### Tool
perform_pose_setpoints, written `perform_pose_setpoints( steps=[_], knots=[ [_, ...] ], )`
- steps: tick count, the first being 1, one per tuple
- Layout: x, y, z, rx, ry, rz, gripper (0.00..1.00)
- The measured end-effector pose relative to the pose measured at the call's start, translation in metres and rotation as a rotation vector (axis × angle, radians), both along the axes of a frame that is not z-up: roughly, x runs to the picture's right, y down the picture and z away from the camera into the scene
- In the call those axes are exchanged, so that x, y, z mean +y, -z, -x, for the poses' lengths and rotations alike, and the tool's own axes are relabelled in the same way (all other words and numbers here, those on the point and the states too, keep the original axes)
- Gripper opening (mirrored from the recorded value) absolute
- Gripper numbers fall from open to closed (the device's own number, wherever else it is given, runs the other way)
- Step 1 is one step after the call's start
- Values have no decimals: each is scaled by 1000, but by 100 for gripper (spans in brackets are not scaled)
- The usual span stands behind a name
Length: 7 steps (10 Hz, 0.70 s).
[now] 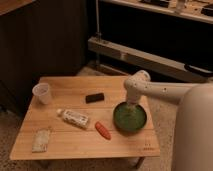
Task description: Push the ceramic bowl across the table
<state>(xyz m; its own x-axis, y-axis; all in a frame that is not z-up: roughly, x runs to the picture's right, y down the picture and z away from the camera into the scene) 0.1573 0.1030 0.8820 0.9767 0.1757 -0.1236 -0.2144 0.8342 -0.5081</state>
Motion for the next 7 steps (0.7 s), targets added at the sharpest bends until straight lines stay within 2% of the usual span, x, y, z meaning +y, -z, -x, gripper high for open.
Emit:
perform_pose_setpoints(
  steps=[1,3,5,7],
  knots=[
    [-3,-2,1,-2,0,-3,2],
    [-9,-9,22,-20,1,-2,2],
    [-7,-9,17,-15,3,3,2],
    [-13,-14,12,-31,17,-8,2]
  ],
)
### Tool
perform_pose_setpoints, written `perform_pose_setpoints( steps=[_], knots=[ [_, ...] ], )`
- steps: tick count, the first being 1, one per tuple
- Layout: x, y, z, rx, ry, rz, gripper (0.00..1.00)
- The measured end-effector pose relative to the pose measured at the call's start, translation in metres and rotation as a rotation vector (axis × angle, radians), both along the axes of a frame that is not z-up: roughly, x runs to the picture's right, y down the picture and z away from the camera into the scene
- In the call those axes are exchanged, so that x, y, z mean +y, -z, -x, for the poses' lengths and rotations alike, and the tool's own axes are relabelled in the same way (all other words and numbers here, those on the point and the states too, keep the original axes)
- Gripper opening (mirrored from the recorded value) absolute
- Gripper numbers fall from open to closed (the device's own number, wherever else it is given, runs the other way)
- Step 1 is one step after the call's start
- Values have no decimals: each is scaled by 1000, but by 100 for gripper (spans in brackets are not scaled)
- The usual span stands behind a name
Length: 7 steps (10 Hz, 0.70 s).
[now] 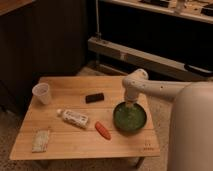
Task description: Push the ceramic bowl across the table
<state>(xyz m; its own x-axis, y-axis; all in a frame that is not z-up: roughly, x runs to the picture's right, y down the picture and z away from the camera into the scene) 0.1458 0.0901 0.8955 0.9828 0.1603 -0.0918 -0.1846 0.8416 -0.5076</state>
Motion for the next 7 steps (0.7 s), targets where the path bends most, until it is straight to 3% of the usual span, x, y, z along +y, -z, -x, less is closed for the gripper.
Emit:
perform_pose_setpoints(
  steps=[4,7],
  knots=[
    [-8,-7,17,-18,2,-2,2],
    [-10,-10,12,-28,13,-3,2]
  ],
)
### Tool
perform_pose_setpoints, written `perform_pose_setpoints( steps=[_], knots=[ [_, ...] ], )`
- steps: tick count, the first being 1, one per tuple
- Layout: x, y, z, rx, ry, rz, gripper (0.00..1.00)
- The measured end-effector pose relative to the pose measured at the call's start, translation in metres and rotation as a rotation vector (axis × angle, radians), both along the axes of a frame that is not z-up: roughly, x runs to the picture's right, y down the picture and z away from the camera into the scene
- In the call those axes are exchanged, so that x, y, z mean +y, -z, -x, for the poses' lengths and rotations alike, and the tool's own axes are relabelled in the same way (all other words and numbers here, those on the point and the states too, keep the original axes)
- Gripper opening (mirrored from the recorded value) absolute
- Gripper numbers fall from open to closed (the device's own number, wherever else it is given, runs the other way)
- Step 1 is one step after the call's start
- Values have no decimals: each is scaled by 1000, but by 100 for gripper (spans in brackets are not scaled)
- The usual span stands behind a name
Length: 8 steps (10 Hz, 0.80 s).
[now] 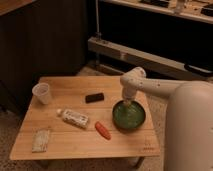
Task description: Push the ceramic bowl across the table
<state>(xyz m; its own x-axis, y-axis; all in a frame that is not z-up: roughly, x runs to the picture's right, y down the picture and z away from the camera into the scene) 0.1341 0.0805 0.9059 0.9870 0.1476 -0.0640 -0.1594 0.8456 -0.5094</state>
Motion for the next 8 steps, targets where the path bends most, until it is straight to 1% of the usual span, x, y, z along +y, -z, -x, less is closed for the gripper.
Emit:
perform_pose_setpoints(
  steps=[2,3,5,8],
  knots=[
    [-5,-4,7,-10,4,-4,2],
    [-8,-8,16,-19,10,-4,2],
    [-8,-8,12,-25,12,-3,2],
    [-13,-13,26,-47,20,-5,2]
  ],
)
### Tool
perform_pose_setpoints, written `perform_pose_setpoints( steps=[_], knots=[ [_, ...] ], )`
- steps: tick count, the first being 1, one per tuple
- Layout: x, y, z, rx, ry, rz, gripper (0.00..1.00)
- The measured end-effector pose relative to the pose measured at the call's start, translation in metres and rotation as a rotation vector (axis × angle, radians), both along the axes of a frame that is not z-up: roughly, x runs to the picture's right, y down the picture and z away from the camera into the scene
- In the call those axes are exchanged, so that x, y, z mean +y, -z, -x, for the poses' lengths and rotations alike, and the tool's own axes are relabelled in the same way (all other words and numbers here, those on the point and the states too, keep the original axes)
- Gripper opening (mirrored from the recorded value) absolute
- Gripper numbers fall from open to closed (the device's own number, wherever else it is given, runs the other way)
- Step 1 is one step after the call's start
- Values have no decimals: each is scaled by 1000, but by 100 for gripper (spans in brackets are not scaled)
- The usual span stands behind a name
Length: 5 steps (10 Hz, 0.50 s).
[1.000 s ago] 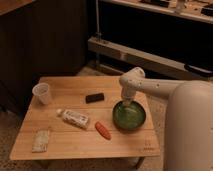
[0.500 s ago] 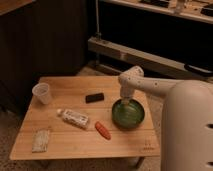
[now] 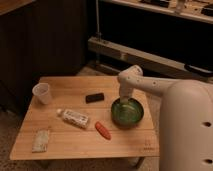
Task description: Push the ceramic bowl across the table
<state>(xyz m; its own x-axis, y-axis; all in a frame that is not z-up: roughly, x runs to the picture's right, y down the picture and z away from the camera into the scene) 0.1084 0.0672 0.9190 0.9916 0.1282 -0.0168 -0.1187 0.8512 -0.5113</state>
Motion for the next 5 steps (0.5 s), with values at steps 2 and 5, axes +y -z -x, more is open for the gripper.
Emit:
perform_pose_setpoints(
  steps=[2,5],
  knots=[
    [-2,-1,1,-4,8,-1,2],
    [-4,-4,8,-19,20,-4,2]
  ],
)
